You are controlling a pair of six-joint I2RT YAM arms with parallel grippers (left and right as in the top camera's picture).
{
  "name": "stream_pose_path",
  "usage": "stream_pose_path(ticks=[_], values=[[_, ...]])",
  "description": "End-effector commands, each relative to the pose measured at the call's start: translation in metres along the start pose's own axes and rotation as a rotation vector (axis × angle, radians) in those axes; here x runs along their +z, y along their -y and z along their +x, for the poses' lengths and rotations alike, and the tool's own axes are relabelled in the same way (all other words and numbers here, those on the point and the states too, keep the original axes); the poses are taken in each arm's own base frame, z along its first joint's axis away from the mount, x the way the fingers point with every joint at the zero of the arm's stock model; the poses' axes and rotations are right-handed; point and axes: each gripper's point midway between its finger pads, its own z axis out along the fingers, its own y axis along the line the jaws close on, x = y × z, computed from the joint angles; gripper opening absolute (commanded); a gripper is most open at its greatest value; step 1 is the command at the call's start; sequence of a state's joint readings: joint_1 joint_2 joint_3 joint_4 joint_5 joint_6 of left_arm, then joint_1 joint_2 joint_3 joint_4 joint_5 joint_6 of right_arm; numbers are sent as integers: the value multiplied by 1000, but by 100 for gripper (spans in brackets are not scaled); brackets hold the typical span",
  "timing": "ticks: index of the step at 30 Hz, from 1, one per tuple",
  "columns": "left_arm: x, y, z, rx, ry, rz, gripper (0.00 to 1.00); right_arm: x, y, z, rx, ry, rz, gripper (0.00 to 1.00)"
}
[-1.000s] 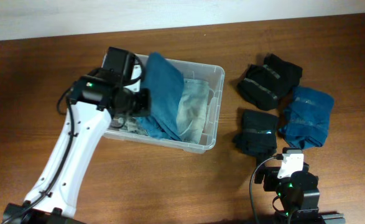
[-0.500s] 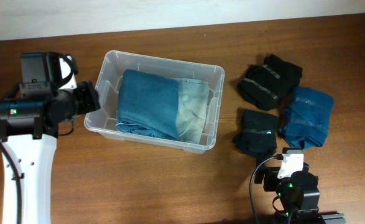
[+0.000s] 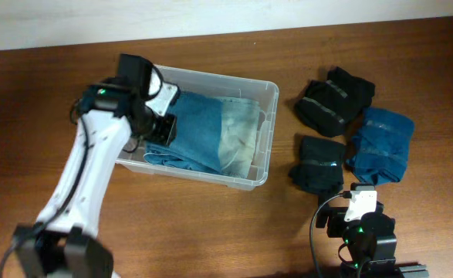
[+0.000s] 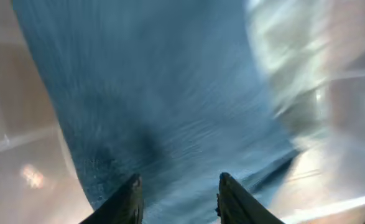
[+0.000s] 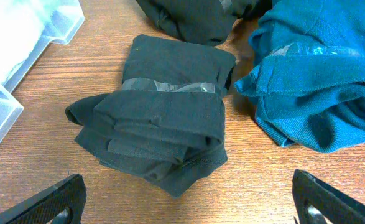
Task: Pack container
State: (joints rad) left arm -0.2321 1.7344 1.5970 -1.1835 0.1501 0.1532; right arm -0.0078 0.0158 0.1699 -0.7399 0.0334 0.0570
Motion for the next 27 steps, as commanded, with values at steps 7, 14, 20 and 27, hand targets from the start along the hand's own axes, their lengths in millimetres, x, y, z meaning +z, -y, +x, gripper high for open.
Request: stream_pose_path(ticks=[7,14,20,27], values=[[80,-45,30,-25,-284,-147,39,1,2,3,15,-4,7,98],[137,-66,61,-164,-458,-215,39,1,2,3,15,-4,7,98],[133,-70,52,-326,-418,-219,33,1,2,3,15,-4,7,98],[46,-41,-25,-379,-111,-27,35,1,2,3,15,-4,7,98]])
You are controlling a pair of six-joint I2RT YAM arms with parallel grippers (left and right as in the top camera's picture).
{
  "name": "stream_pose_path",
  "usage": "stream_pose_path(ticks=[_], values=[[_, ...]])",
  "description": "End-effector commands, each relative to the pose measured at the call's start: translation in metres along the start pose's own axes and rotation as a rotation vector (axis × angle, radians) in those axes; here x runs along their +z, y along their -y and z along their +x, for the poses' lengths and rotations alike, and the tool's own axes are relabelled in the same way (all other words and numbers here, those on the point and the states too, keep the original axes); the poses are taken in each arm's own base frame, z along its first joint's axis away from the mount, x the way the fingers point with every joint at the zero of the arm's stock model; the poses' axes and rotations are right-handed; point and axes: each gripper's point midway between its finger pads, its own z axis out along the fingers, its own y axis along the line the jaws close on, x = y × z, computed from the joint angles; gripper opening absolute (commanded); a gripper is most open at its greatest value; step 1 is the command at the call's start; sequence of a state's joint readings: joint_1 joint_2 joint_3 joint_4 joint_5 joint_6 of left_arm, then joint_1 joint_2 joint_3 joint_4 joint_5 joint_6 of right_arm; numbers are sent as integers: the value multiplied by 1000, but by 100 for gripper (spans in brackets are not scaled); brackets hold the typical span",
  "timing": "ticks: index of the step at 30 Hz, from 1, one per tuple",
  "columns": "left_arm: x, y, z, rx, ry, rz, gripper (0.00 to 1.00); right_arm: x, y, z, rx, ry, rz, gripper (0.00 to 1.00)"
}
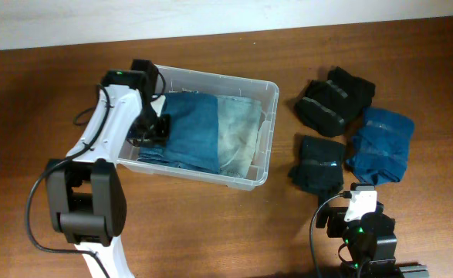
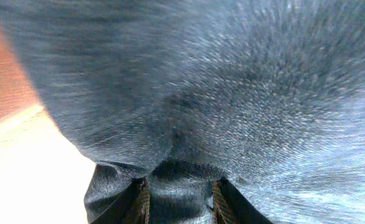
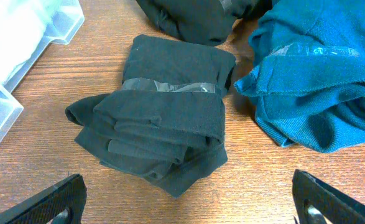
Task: Pack container
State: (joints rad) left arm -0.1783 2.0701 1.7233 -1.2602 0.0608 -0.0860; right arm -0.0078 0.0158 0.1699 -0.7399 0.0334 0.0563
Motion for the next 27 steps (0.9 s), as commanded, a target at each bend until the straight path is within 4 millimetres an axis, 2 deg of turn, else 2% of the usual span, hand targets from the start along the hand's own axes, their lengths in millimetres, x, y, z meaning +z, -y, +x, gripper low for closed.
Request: stream_pose_path(ticks=[1,4,6,8,9,13,17,18,22,25,27], values=[[-61,12,-27,-52,189,87,38,1,2,3,15,-4,7,98],[-118,-4,-35,-63,351,1,54,1,2,3,16,-4,7,98],[-148,-25,-37,-94,445,-79,68,1,2,3,16,-4,7,98],[-163,-42,-37,-105,491,-123,76,1,2,3,16,-4,7,98],[-163,-47,-37,-100,489,-128,80,1,2,3,15,-4,7,98],[-140,-71,-26,-77,389,-152,81,1,2,3,15,-4,7,98],[-107,-94,-29,-83,317,-164,80,1,2,3,16,-4,7,98],[-99,-95,-31,-73,303,-148,79,1,2,3,16,-4,7,98],[-71,-76,-38,64,248,-11,73,1,2,3,16,-4,7,98],[-53,-81,-37,57,196,-27,62,1,2,3,16,-4,7,98],[-43,-81,-37,55,170,-23,44,1,2,3,16,-4,7,98]])
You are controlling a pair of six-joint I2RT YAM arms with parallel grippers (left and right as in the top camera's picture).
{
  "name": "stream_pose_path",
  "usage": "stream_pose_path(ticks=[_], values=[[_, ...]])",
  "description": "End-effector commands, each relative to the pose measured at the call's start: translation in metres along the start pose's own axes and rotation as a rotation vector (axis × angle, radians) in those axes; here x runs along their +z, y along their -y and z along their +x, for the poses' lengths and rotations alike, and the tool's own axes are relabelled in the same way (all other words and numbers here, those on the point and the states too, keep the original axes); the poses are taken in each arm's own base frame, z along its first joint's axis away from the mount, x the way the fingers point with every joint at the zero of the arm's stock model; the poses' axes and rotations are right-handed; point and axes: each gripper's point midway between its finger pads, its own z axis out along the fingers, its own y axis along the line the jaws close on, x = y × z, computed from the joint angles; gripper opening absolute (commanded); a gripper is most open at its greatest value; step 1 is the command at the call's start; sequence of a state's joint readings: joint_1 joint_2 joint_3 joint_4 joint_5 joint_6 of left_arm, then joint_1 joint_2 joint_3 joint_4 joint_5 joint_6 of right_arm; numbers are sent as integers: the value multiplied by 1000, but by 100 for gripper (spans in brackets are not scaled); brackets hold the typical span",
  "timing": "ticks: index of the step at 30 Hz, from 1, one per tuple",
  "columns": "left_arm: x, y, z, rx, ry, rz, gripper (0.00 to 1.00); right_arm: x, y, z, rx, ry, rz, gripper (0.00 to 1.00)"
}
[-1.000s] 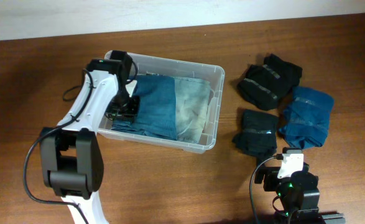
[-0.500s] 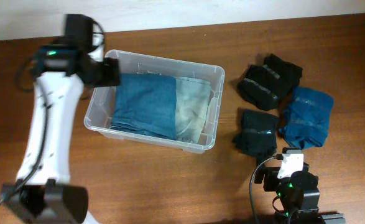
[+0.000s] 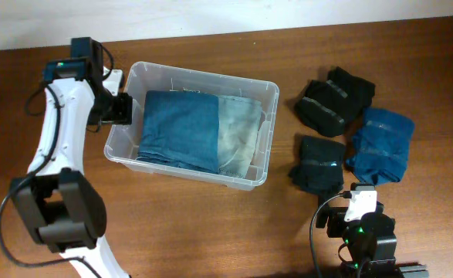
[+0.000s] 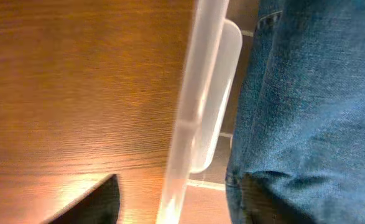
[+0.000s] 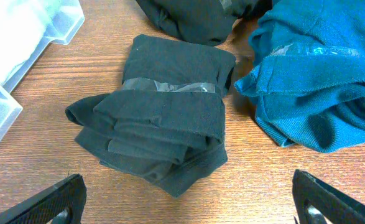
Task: Pack container
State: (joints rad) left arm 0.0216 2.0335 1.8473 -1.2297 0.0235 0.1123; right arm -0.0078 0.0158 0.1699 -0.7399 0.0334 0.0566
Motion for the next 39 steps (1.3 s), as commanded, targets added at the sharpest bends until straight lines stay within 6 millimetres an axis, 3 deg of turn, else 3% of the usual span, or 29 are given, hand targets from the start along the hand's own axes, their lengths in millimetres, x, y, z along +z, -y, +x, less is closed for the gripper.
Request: stream_pose_path(ticks=[1,4,7,14,21,27,28,29,30,32,35,39], values=[[13,5,4,46,-38,35,33,1,2,3,15,-4,7,98],[17,5,10,-6,-70,37,10,1,2,3,15,-4,7,98],[16,6,17,-72,-101,37,2,1,2,3,15,-4,7,98],[15,3,26,-103,-134,31,1,1,2,3,15,-4,7,98],[13,-23,35,-94,-172,-117,1,1,2,3,15,-4,7,98],[11,-33,40,-139,-181,-120,1,1,2,3,15,-4,7,98],[11,-32,40,-143,-180,-106,7,1,2,3,15,-4,7,99],[10,-29,39,-146,-177,-90,27,1,2,3,15,-4,7,98],[10,-26,37,-147,-171,-72,75,1,2,3,15,-4,7,98],[5,-20,34,-150,-159,-37,99,1,2,3,15,-4,7,98],[-13,-16,27,-151,-126,-12,99,1,2,3,15,-4,7,98],[-58,-16,13,-163,-18,-20,99,1,2,3,15,-4,7,98]])
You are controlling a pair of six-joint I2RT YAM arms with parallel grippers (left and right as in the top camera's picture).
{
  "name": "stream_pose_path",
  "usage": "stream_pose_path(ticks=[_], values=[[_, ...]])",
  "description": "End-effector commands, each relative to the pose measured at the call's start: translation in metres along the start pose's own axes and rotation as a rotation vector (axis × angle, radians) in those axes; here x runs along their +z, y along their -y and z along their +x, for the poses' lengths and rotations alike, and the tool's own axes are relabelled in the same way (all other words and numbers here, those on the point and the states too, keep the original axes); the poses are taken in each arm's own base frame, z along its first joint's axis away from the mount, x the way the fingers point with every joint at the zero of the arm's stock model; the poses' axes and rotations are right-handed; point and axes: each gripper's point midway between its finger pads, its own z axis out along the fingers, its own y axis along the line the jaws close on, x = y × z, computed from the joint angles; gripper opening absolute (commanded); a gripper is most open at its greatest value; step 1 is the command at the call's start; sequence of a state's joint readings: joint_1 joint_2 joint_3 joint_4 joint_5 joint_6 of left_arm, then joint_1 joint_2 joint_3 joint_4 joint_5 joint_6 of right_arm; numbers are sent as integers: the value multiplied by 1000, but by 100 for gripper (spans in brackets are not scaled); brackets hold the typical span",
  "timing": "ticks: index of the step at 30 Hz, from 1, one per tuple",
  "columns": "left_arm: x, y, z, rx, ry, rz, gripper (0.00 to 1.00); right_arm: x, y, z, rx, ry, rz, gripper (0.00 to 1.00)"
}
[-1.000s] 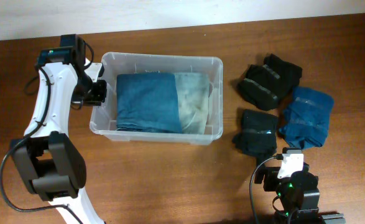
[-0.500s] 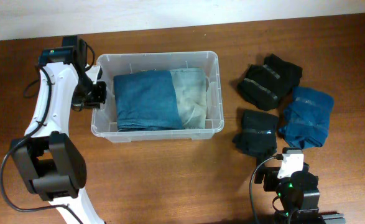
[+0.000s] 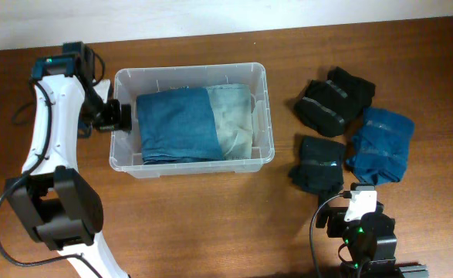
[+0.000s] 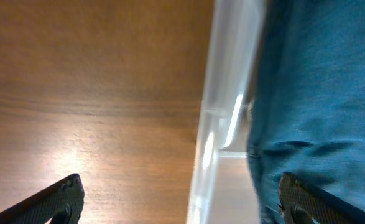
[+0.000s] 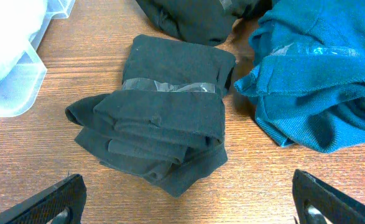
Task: Pack container
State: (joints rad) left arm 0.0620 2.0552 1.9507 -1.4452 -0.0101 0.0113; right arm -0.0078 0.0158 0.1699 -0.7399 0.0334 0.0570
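The clear plastic container [image 3: 261, 116] stands square on the table and holds folded blue jeans [image 3: 172, 123] beside a pale green cloth [image 3: 234, 120]. My left gripper [image 3: 116, 116] is wide open astride the container's left wall [image 4: 226, 124]. One finger is over the wood, the other over the jeans [image 4: 319, 93]; nothing is gripped. To the right lie a taped black bundle [image 5: 157, 130], a second black bundle [image 3: 334, 99] and a blue bundle [image 5: 319, 81]. My right gripper [image 5: 188, 205] rests open on the table just short of the near black bundle.
The wooden table [image 3: 211, 224] runs to a pale wall at the back. A corner of the container [image 5: 8, 62] shows at the left of the right wrist view. The right arm's base [image 3: 365, 239] sits at the front edge.
The container was skewed and now stands square, its right end swung toward the back. My left gripper has opened wider at the left wall. The right arm has not moved.
My left gripper was first inside the container over the jeans, jaws nearly together. Then it was pressed into the jeans at the left end. Then it was at the container's left rim, outside the skewed box. Now the box is square, the jaws wide.
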Motion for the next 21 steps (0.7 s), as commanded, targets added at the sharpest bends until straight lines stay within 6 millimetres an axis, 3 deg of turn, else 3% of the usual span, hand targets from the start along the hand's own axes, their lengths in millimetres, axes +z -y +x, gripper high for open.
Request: stream_pose_path(ticks=[1,5,8,10,14,17,21], values=[[-54,3,-13,-28,155,21,99,1,3,2,8,-3,13,99],[-121,3,-15,-57,342,28,100,1,5,2,0,-3,30,98],[-168,2,-2,-70,469,33,99,1,5,-3,1,17,28,98],[-198,2,14,-69,553,35,99,-1,-19,-21,142,81,-119,98],[-229,1,39,-69,626,33,100,-16,-66,-42,376,95,-419,98],[-237,-1,56,-74,635,17,99,-30,-85,-61,388,143,-561,98],[-244,-1,63,-74,651,19,99,-41,-92,-76,363,197,-622,98]])
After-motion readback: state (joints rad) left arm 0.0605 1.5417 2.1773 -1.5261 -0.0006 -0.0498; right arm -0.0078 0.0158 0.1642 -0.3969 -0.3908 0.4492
